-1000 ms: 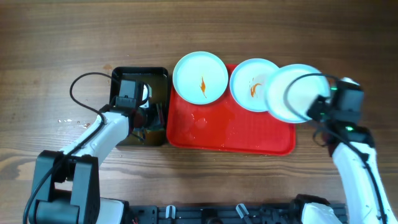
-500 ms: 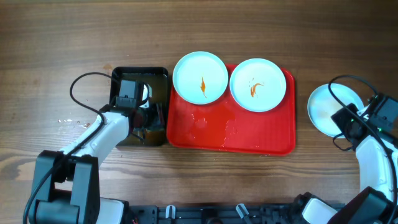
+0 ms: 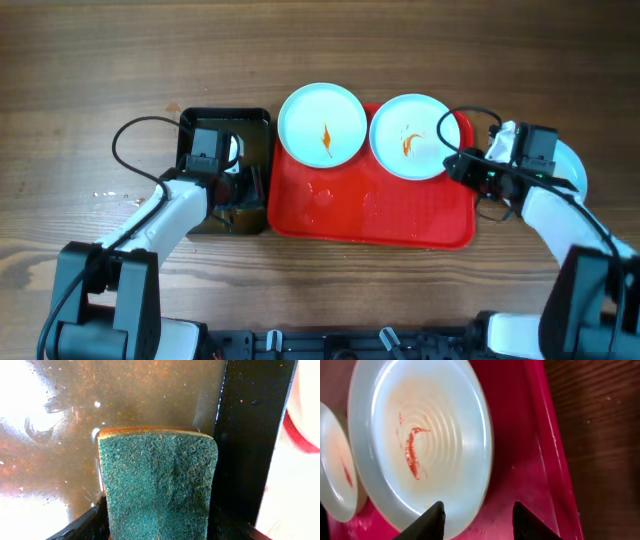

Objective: Clean dirty plates on tray and stack at the side
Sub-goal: 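Grip the right plate rim with right gripper and pull it forward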

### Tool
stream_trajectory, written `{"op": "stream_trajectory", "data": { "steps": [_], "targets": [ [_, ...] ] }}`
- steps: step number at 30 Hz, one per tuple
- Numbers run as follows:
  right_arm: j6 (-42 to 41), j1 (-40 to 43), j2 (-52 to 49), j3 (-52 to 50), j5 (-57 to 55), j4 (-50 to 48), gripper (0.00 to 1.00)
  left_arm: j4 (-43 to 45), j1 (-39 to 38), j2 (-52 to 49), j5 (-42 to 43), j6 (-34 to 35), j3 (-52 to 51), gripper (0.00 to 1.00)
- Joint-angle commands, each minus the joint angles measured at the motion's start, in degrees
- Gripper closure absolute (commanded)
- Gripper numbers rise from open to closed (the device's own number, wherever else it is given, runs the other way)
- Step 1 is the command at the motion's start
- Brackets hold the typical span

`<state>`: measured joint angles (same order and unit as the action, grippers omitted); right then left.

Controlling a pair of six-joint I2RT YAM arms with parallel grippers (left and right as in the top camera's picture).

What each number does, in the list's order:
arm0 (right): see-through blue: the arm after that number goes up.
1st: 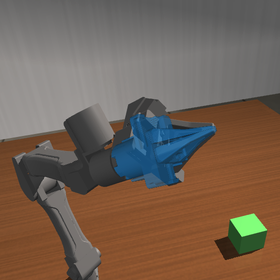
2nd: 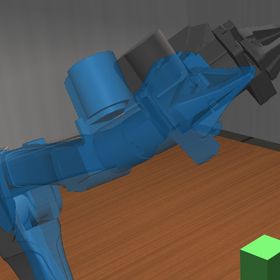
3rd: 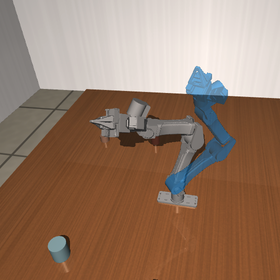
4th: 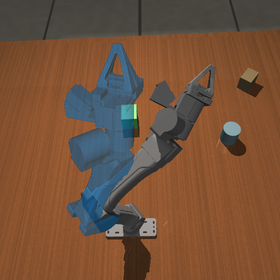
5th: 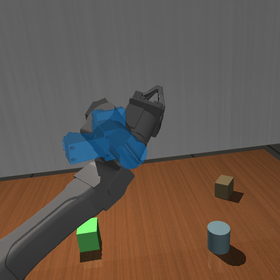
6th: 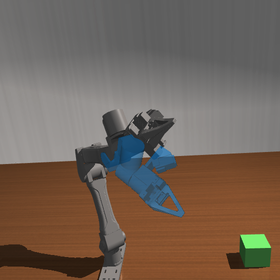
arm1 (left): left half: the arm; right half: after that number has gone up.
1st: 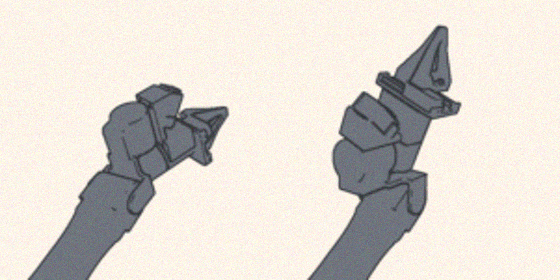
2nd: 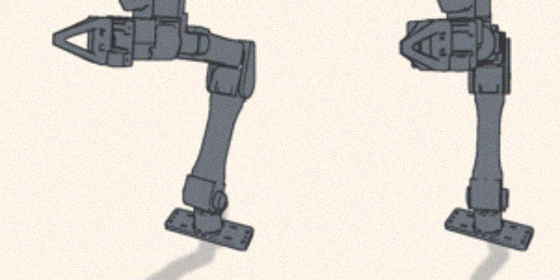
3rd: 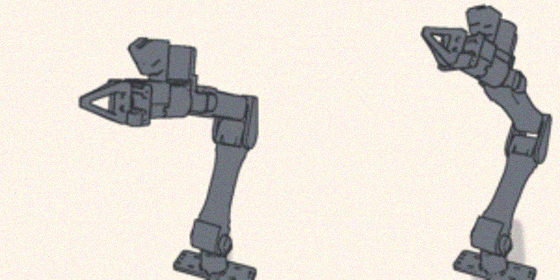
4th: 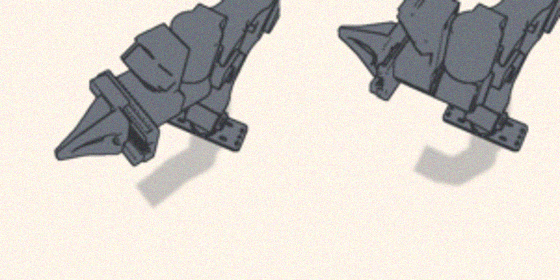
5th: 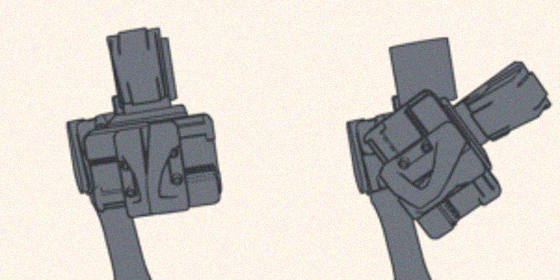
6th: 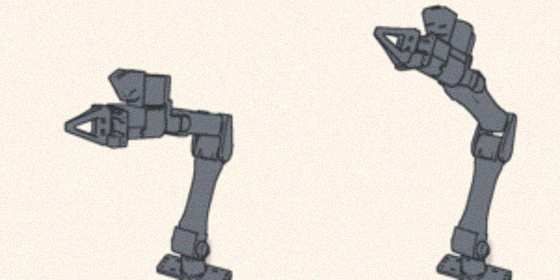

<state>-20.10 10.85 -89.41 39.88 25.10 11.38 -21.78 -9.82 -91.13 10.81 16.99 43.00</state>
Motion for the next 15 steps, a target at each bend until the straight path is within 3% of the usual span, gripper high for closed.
{"op": "stream_trajectory", "data": {
  "steps": [1, 3, 5, 8, 10, 15],
  "targets": [
    [-4.15, -0.9, -3.45, 0.5, -1.31, -2.29, 0.62, -0.09, -0.02, -0.81, 0.94, -0.24, -0.61, 0.39],
    [-4.57, -1.09, -5.01, 0.5, -1.29, -3.21, 0.66, -0.09, -0.02, -0.81, 0.94, -0.24, -0.61, 0.39],
    [-4.48, -1.42, -5.38, 0.5, -1.29, -2.78, 0.8, -0.11, -0.02, -0.81, 0.94, -0.24, -0.61, 0.4],
    [-3.93, -1.46, -5.38, 0.5, -1.11, -1.62, 0.9, -0.11, -0.02, -0.81, 0.94, -0.24, -0.61, 0.39],
    [-3.85, -1.46, -5.35, 0.5, -1.11, 0.28, 0.95, -0.11, -0.02, -0.81, 0.94, -0.24, -0.61, 0.4],
    [-0.85, -1.46, -5.27, 0.5, -1.16, 11.63, 0.96, -0.11, -0.02, -0.81, 0.94, -0.24, -0.61, 0.4]
  ]
}}
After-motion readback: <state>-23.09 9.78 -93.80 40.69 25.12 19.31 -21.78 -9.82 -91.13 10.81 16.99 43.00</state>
